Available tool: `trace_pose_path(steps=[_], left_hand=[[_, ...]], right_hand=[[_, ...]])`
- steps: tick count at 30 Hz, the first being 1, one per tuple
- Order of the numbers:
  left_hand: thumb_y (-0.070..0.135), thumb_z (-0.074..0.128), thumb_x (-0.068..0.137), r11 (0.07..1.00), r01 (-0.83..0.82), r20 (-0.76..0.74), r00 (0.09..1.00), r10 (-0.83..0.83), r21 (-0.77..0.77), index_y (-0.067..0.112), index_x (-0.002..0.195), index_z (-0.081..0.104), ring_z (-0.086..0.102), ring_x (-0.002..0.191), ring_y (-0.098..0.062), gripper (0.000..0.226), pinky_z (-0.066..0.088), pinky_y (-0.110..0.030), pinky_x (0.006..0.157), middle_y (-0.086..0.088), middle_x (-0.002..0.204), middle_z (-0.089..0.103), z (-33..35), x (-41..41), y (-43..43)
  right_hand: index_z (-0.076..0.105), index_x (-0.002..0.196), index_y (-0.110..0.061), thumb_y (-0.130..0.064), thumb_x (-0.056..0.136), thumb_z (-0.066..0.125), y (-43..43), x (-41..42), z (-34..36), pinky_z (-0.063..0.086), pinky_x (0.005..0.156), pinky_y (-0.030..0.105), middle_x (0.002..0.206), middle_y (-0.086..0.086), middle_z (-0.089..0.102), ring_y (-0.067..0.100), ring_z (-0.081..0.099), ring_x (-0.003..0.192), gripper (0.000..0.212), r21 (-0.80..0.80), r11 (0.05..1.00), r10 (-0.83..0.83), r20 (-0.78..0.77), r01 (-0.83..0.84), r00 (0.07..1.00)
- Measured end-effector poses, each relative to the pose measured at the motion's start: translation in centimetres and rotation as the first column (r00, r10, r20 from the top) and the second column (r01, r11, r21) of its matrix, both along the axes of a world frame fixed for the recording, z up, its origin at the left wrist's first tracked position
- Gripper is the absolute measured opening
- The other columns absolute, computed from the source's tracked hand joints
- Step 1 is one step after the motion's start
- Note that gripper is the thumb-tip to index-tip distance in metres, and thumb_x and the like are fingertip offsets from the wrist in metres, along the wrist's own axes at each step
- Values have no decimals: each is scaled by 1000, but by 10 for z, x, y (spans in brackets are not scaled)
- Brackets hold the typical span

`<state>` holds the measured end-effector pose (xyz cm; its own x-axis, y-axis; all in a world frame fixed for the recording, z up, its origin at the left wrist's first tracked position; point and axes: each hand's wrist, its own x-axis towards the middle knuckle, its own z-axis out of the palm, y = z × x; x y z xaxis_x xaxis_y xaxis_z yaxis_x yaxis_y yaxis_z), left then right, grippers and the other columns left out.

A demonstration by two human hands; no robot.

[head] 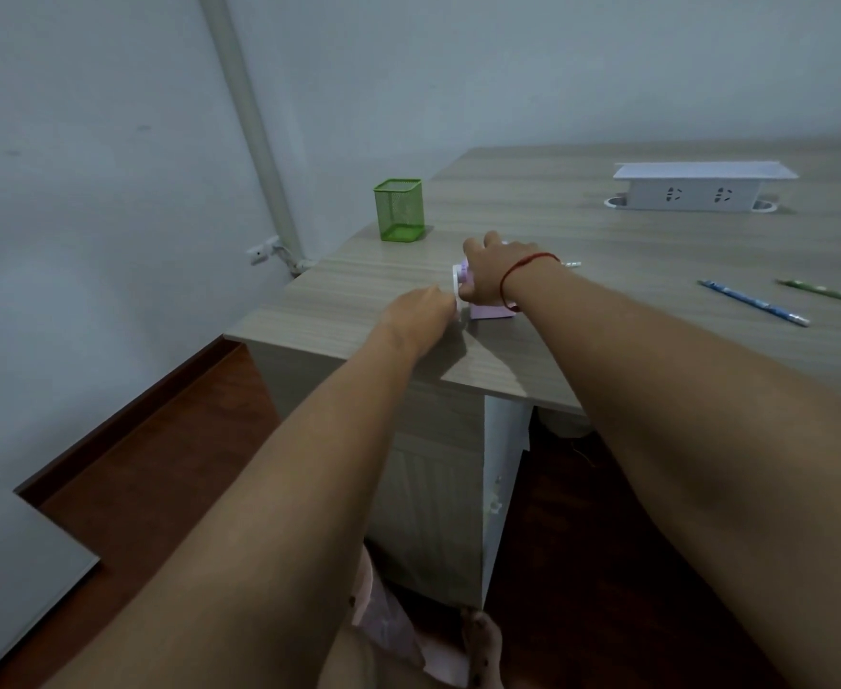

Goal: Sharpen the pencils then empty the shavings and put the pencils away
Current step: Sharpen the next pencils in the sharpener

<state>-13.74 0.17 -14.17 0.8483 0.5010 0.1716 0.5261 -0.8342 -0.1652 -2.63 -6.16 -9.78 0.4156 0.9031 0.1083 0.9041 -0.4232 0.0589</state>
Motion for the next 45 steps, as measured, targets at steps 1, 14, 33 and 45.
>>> trace_pose_path(steps=[1, 14, 33, 45], left_hand=[[14, 48, 96, 1000, 13, -8, 1000, -13, 2, 7, 111, 63, 63, 101, -27, 22, 49, -34, 85, -13, 109, 64, -4, 2, 2], [22, 42, 99, 989, 143, -16, 990, -143, 34, 11, 124, 57, 61, 102, -31, 31, 46, -36, 79, -14, 115, 62, -11, 18, 36], [9, 46, 94, 944, 209, -81, 978, -195, 254, 6, 102, 66, 64, 90, -38, 22, 45, -40, 66, -18, 95, 66, 45, 39, 66], [20, 44, 100, 978, 133, 111, 982, -152, 158, 6, 106, 67, 63, 94, -37, 27, 44, -37, 69, -19, 101, 66, 70, 18, 42]], right_hand=[[37, 136, -13, -43, 92, 46, 0, 0, 0, 40, 97, 46, 138, 14, 41, 35, 51, 121, 54, 4, 1000, 5, 6, -5, 1000], [40, 134, -16, -51, 88, 47, 6, 11, -11, 39, 97, 45, 139, 11, 42, 33, 50, 122, 58, 69, 996, 47, -9, -47, 999], [36, 138, -17, -44, 92, 45, -3, 11, -5, 40, 97, 44, 140, 10, 41, 33, 50, 121, 54, 63, 998, 24, -61, -20, 998], [42, 130, -15, -48, 91, 53, -12, -1, 5, 47, 91, 45, 133, 13, 42, 36, 57, 109, 53, 48, 999, 14, -111, -9, 994]])
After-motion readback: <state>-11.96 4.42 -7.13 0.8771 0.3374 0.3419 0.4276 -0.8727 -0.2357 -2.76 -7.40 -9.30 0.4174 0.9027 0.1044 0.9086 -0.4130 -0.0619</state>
